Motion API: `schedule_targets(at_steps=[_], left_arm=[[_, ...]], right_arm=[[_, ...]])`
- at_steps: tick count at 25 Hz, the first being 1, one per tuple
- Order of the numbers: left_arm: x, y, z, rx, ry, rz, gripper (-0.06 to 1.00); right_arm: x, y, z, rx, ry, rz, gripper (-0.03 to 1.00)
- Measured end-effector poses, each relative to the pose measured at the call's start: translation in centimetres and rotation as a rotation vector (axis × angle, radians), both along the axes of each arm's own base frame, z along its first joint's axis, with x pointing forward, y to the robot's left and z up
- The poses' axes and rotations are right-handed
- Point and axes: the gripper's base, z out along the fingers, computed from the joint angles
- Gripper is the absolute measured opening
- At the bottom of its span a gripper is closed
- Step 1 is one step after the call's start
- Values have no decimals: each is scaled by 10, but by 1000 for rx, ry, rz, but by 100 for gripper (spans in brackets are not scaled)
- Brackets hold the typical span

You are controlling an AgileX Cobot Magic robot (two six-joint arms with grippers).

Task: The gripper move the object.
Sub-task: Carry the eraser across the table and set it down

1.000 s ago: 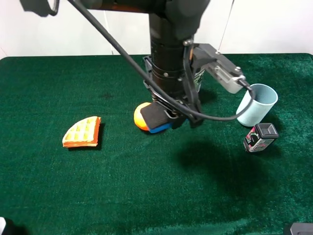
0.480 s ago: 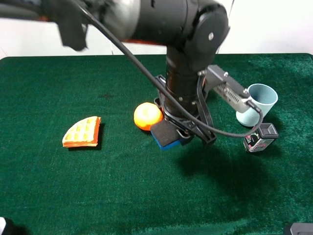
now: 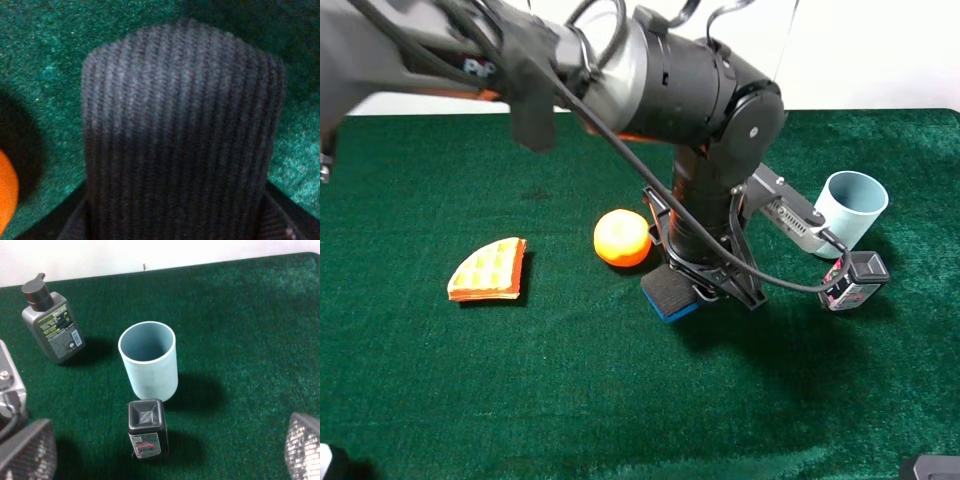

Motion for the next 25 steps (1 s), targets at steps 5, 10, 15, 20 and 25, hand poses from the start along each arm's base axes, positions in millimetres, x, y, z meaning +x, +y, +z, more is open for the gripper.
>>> schedule_targets(at_steps=[5,10,15,20,25], left_arm=[[1,-2,-11,1,7,2,58],[3,-5,-20,-10,-7,-4,58],[5,-6,-23,-18,-36,-19,58],[7,-7,-26,-20,-49,-28,58],[7,-7,-26,-24,-54,-30,58]], right_arm=[[0,0,0,0,0,0,70],[0,0,0,0,0,0,70],[0,0,0,0,0,0,70],[0,0,0,0,0,0,70],[0,0,0,0,0,0,70]])
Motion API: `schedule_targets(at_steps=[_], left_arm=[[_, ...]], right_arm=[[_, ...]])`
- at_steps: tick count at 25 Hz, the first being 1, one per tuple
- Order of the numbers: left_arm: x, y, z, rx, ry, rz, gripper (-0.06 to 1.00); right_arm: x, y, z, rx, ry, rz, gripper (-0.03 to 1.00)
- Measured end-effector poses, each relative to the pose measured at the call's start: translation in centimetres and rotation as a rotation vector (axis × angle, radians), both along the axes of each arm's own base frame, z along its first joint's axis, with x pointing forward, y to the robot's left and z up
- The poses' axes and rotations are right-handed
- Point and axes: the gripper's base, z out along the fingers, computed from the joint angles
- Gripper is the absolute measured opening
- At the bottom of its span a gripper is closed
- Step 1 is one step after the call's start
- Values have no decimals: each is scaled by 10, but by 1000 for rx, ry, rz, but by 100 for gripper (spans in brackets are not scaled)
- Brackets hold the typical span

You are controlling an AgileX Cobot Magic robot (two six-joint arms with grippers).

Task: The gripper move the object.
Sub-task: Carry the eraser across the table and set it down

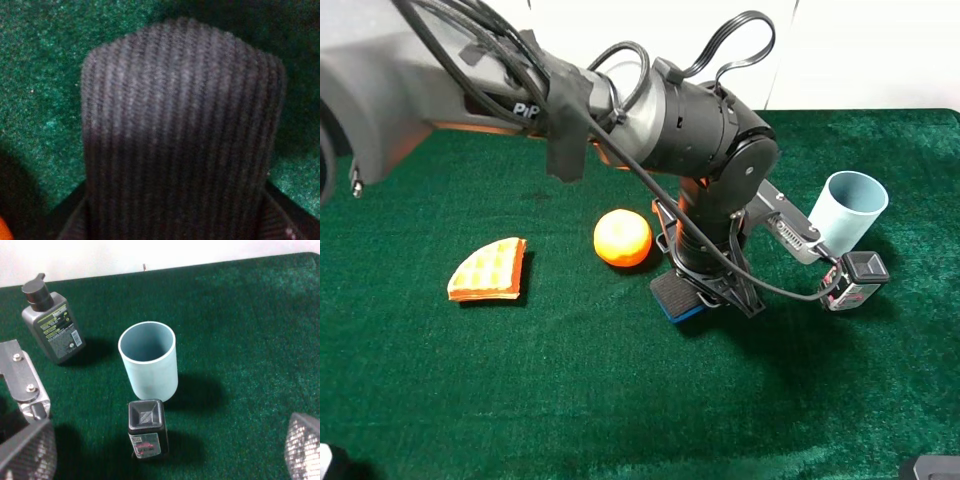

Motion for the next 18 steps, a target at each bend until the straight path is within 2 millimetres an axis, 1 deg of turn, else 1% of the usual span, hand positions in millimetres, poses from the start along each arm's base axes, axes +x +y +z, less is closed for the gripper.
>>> schedule_targets(at_steps=[15,18], left_arm=[[-3,6,-1,58,35,35,58],[-3,6,-1,58,35,35,62]], right_arm=[[0,0,0,0,0,0,70],[0,0,0,0,0,0,70]])
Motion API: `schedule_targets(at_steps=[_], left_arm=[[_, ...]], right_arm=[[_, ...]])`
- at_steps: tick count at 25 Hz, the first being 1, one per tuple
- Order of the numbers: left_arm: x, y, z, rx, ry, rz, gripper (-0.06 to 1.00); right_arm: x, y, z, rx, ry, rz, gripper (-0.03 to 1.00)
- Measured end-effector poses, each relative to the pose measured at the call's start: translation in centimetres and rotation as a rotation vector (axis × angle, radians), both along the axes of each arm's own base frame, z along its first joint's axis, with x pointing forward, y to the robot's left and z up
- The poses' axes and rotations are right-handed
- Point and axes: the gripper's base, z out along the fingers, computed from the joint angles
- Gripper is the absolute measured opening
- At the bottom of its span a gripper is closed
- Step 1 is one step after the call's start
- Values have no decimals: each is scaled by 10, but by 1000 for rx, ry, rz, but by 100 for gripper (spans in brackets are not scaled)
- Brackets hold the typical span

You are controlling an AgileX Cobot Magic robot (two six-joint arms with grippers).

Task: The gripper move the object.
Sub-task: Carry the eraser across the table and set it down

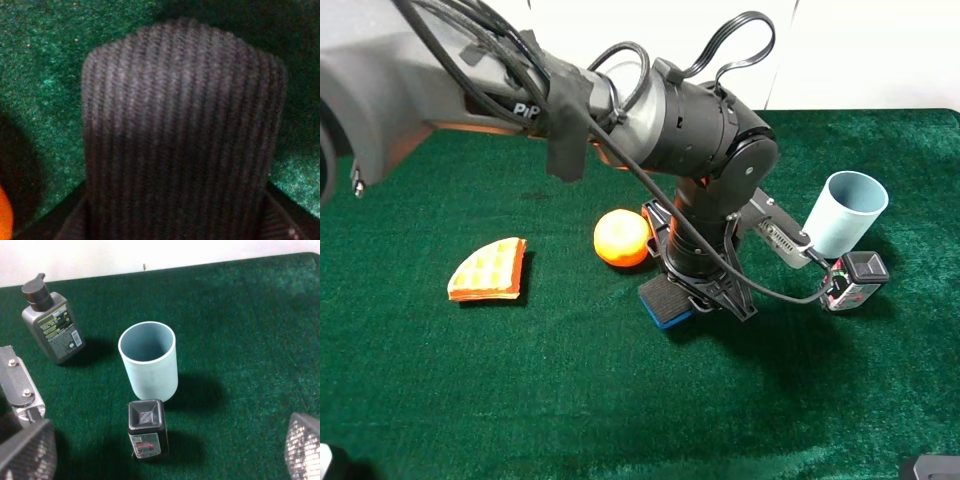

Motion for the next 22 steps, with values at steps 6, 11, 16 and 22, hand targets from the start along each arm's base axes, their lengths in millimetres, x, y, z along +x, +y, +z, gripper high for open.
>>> schedule_targets(at_steps=[6,11,16,22], left_arm=[[0,0,0,-1,1,7,85],[0,0,0,-2,2,18,94],[-1,1,0,9,8,23,95],[-1,2,18,-7,6,51,95]], right_arm=[[0,0,0,0,0,0,70],[0,0,0,0,0,0,70],[0,0,0,0,0,0,70],[0,0,0,0,0,0,70]])
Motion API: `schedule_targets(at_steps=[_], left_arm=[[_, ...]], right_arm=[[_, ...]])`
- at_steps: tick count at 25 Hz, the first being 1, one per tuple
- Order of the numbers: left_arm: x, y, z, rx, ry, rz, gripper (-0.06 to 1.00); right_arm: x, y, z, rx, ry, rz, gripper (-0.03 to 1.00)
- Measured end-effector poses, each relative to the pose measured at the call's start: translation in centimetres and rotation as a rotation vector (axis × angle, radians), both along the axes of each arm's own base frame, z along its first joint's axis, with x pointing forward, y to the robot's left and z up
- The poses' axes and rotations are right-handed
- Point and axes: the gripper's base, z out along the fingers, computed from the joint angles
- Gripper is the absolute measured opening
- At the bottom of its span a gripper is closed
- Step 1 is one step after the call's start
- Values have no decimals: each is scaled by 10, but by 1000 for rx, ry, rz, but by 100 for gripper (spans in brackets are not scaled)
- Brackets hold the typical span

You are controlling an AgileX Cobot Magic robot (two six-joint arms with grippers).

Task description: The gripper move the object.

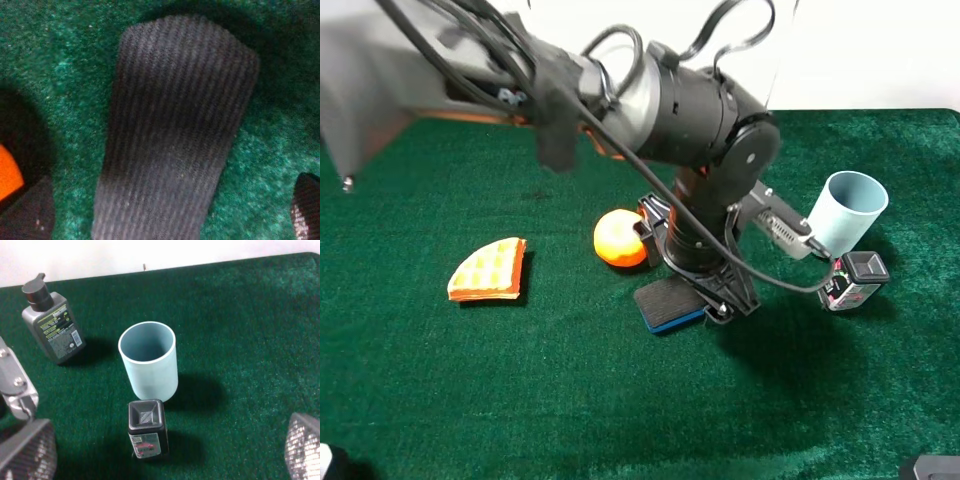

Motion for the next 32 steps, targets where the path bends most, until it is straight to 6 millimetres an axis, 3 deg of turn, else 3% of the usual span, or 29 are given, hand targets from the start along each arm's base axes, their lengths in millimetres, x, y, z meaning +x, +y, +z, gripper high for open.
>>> schedule_targets(at_steps=[7,14,32], left_arm=[[-2,3,34,-5,5,16,94],[-8,13,81,-51,-20,21,93],[-29,59,193,-166,-152,5,93]], right_arm=[[0,0,0,0,0,0,70],[0,0,0,0,0,0,70],[0,0,1,1,-7,0,70]])
